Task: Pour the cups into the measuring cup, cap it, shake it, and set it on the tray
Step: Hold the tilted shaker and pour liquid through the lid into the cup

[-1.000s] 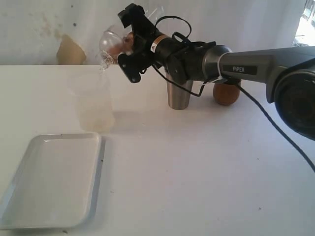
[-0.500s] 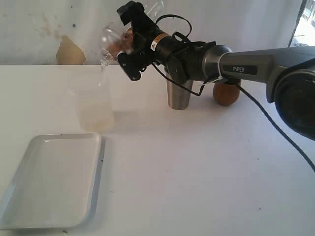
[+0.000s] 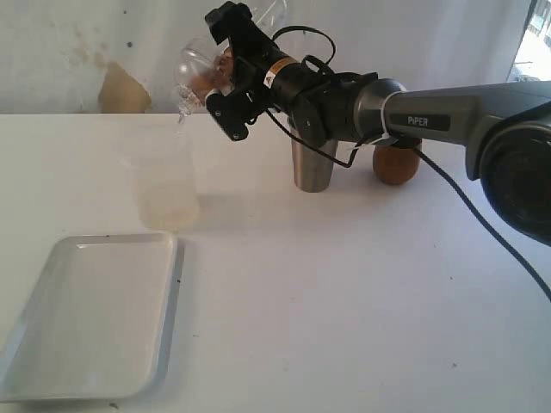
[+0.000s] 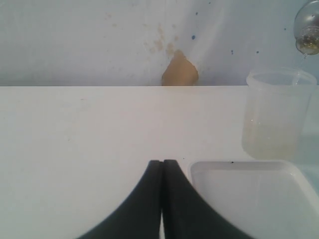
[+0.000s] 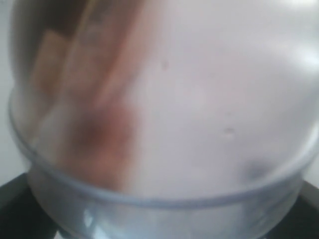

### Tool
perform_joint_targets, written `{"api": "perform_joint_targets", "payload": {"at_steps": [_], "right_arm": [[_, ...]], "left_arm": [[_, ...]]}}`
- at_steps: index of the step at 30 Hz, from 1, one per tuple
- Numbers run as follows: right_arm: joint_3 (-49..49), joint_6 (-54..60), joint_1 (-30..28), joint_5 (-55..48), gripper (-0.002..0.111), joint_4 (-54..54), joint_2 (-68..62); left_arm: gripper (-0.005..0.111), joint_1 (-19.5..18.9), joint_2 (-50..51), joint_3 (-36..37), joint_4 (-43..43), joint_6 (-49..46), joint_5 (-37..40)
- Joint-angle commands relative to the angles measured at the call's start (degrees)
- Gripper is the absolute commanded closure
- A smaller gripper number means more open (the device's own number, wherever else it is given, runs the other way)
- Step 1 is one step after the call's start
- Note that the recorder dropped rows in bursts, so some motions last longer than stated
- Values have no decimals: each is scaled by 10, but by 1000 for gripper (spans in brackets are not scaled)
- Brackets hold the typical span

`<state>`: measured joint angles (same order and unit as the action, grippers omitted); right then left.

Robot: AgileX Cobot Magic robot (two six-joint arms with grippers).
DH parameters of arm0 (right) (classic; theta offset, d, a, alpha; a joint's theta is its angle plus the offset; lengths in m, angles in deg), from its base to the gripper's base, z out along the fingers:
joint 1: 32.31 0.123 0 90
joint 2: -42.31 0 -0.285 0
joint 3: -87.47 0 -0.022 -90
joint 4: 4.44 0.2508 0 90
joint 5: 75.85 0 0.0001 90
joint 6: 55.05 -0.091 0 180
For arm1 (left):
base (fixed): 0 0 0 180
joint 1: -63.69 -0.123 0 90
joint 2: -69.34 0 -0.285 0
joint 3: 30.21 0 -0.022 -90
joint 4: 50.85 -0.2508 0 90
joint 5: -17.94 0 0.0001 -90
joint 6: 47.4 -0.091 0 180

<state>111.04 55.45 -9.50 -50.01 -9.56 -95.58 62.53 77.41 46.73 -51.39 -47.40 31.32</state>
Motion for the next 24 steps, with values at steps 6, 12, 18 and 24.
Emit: {"api": "perform_joint_targets", "payload": {"at_steps": [6, 12, 18, 24], "right_arm": [[7, 3, -5, 34, 108, 5, 7], [7, 3, -5, 34, 108, 5, 7], [6, -4, -5, 34, 108, 6, 7], [-22, -27, -4, 39, 108, 7, 7]], "left_arm": [[107, 3, -3, 3, 0, 0, 0], [107, 3, -3, 3, 0, 0, 0], [107, 3, -3, 3, 0, 0, 0], [107, 3, -3, 3, 0, 0, 0]]}}
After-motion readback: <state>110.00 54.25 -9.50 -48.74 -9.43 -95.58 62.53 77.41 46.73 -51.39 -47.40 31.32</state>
